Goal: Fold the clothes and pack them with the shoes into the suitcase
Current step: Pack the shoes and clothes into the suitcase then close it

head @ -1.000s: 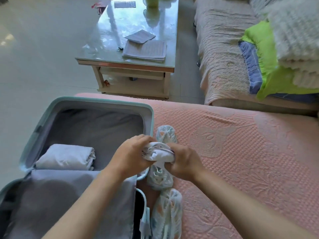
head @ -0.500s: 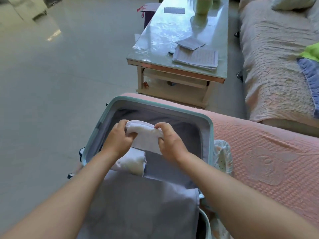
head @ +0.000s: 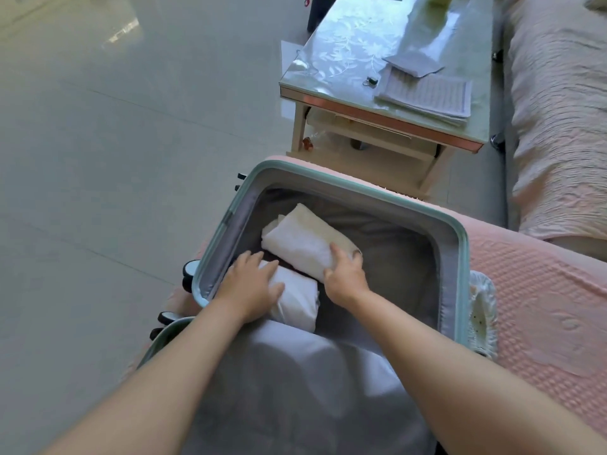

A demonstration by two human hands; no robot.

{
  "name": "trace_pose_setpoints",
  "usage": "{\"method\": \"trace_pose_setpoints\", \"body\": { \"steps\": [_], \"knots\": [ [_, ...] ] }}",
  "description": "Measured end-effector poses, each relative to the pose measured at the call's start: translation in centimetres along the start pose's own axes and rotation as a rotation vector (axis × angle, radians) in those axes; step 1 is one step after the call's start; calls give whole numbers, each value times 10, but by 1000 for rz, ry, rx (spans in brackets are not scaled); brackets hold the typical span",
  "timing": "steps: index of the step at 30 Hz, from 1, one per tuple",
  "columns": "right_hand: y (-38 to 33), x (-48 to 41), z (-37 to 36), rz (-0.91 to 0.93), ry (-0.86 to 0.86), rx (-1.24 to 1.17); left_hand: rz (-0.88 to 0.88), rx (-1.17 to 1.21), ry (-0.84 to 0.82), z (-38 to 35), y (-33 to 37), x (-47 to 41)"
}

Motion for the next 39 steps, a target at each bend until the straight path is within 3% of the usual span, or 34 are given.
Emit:
{"method": "trace_pose_setpoints", "body": {
  "steps": [2, 7, 11, 12, 16, 18, 22, 27, 30, 32, 36, 39],
  "knots": [
    [-11, -2, -4, 84, -44, -78, -22, 22, -22, -5, -1, 2],
    [-40, -9, -17, 279, -135, -15, -34, 3, 28, 0, 1, -3],
    [-36, 1, -24, 148, 170, -5, -28, -74, -50, -1, -4, -16],
    [-34, 4, -26, 134, 176, -33, -14, -85, -71, -2, -6, -19],
    [-28, 1, -38, 200, -164, 26, 23, -72, -77, -1, -7, -22],
    [-22, -1, -28, 213, -182, 36, 28, -78, -46, 2, -2, -18],
    [1, 8, 11, 312, 45, -42, -14, -23, 117, 12, 30, -6],
    [68, 32, 88, 474, 451, -115, -200, 170, 287, 20, 119, -5],
    [132, 43, 134, 311, 605, -97, -290, 218, 336, 13, 183, -7],
    [176, 46, 151, 149, 579, -65, -352, 214, 326, 1, 225, -9],
    [248, 47, 153, -168, 266, 26, -467, 218, 261, -33, 297, -15],
    [277, 52, 138, -298, 123, -143, -525, 122, 190, -61, 331, -18]
  ]
}}
Point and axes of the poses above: each hand's wrist, its own x-axis away from the middle knuckle, its own z-axis out of the back of the hand, y = z × x, the point moved 3 cm from there along -x, towards the middle knuckle, and after that the axes turned 8 degrees about -z, right-handed, at the moved point
